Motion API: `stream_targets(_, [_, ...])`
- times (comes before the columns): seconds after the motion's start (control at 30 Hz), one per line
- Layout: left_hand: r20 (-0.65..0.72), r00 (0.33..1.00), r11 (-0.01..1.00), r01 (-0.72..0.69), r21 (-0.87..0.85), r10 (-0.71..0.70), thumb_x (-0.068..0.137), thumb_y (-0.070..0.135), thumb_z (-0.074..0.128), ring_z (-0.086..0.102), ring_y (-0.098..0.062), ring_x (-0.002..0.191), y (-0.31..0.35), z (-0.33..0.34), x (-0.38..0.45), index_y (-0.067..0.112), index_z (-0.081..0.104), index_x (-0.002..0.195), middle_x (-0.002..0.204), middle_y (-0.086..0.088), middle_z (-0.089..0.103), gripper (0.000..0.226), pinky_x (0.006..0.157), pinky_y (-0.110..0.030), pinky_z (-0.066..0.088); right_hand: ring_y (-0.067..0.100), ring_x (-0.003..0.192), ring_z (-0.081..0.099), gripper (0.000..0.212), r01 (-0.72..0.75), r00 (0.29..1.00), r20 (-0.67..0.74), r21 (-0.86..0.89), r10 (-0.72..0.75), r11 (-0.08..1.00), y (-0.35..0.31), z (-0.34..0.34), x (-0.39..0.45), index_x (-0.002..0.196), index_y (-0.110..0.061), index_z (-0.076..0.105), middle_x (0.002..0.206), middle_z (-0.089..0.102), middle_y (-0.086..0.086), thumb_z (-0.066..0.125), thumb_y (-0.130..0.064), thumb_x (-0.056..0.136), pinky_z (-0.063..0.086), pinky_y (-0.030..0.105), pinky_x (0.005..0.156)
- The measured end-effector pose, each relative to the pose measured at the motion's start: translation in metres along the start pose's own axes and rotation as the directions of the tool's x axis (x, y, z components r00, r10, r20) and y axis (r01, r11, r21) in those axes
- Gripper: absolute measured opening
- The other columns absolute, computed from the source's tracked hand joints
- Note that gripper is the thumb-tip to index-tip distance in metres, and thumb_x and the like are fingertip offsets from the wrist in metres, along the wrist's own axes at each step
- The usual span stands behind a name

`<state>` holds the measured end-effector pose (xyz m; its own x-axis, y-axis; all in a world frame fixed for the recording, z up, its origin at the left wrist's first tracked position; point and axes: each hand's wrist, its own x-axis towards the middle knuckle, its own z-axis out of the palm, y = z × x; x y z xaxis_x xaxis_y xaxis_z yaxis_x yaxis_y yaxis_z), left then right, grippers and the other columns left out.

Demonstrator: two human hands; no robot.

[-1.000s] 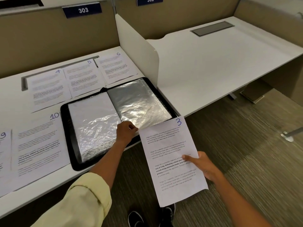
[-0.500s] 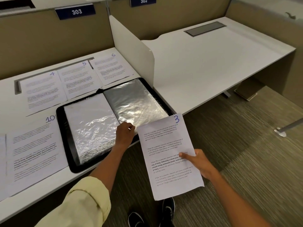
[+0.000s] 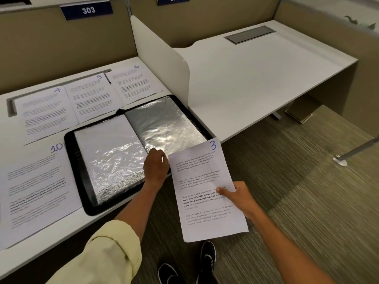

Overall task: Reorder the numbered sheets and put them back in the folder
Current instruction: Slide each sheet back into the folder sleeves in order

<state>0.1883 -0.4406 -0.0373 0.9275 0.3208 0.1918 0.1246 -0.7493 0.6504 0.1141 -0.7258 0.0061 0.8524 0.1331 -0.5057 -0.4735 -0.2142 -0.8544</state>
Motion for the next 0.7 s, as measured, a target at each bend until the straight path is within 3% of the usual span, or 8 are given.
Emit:
stream_targets(0.17, [-0.028, 0.999, 0.999, -0.027, -0.022, 0.026, 0.083, 0.002, 0.063, 0.049, -0.022, 0.067, 0.002, -0.003, -0.004, 0.003, 0.056, 0.079, 0.085, -0.009, 0.054, 0.008, 0.060, -0.031, 0.034, 0.027, 0.087, 0.076, 0.023, 0.010, 1.000, -0.019, -0.040, -0.010, 0.999, -0.001, 0.003, -0.005, 0.107, -0.007, 0.072, 0.099, 0.078, 0.007, 0.075, -0.020, 0.088, 0.062, 0.046, 0.077])
stream_targets(0.43, [0.074, 0.994, 0.996, -0.081, -0.044, 0.084, 0.084, 0.006, 0.065, 0.051, -0.022, 0.077, -0.002, 0.001, -0.002, 0.007, 0.059, 0.080, 0.087, -0.006, 0.054, 0.007, 0.064, -0.034, 0.041, 0.021, 0.084, 0.076, 0.018, -0.059, 0.993, 0.092, -0.111, 0.069, 0.992, -0.015, 0.015, -0.015, 0.106, -0.012, 0.070, 0.096, 0.078, 0.004, 0.074, -0.017, 0.089, 0.059, 0.026, 0.063])
stream_targets(0.6, [0.129, 0.986, 0.994, -0.105, -0.037, 0.108, 0.085, 0.005, 0.065, 0.052, -0.023, 0.078, -0.005, 0.001, 0.002, 0.007, 0.060, 0.079, 0.086, -0.007, 0.054, 0.008, 0.066, -0.036, 0.044, 0.014, 0.076, 0.075, 0.013, -0.062, 0.988, 0.130, -0.146, 0.082, 0.987, -0.026, 0.022, -0.008, 0.095, -0.022, 0.062, 0.090, 0.075, -0.001, 0.072, -0.014, 0.091, 0.061, 0.026, 0.065])
stream_targets(0.7, [0.165, 0.981, 0.995, -0.104, -0.009, 0.104, 0.086, 0.007, 0.064, 0.054, -0.023, 0.076, -0.006, 0.002, 0.005, 0.007, 0.061, 0.079, 0.085, -0.008, 0.055, 0.008, 0.065, -0.038, 0.045, 0.015, 0.085, 0.075, 0.015, -0.052, 0.982, 0.168, -0.167, 0.081, 0.985, -0.029, 0.024, 0.000, 0.101, -0.024, 0.064, 0.103, 0.075, 0.004, 0.070, -0.014, 0.092, 0.063, 0.033, 0.075])
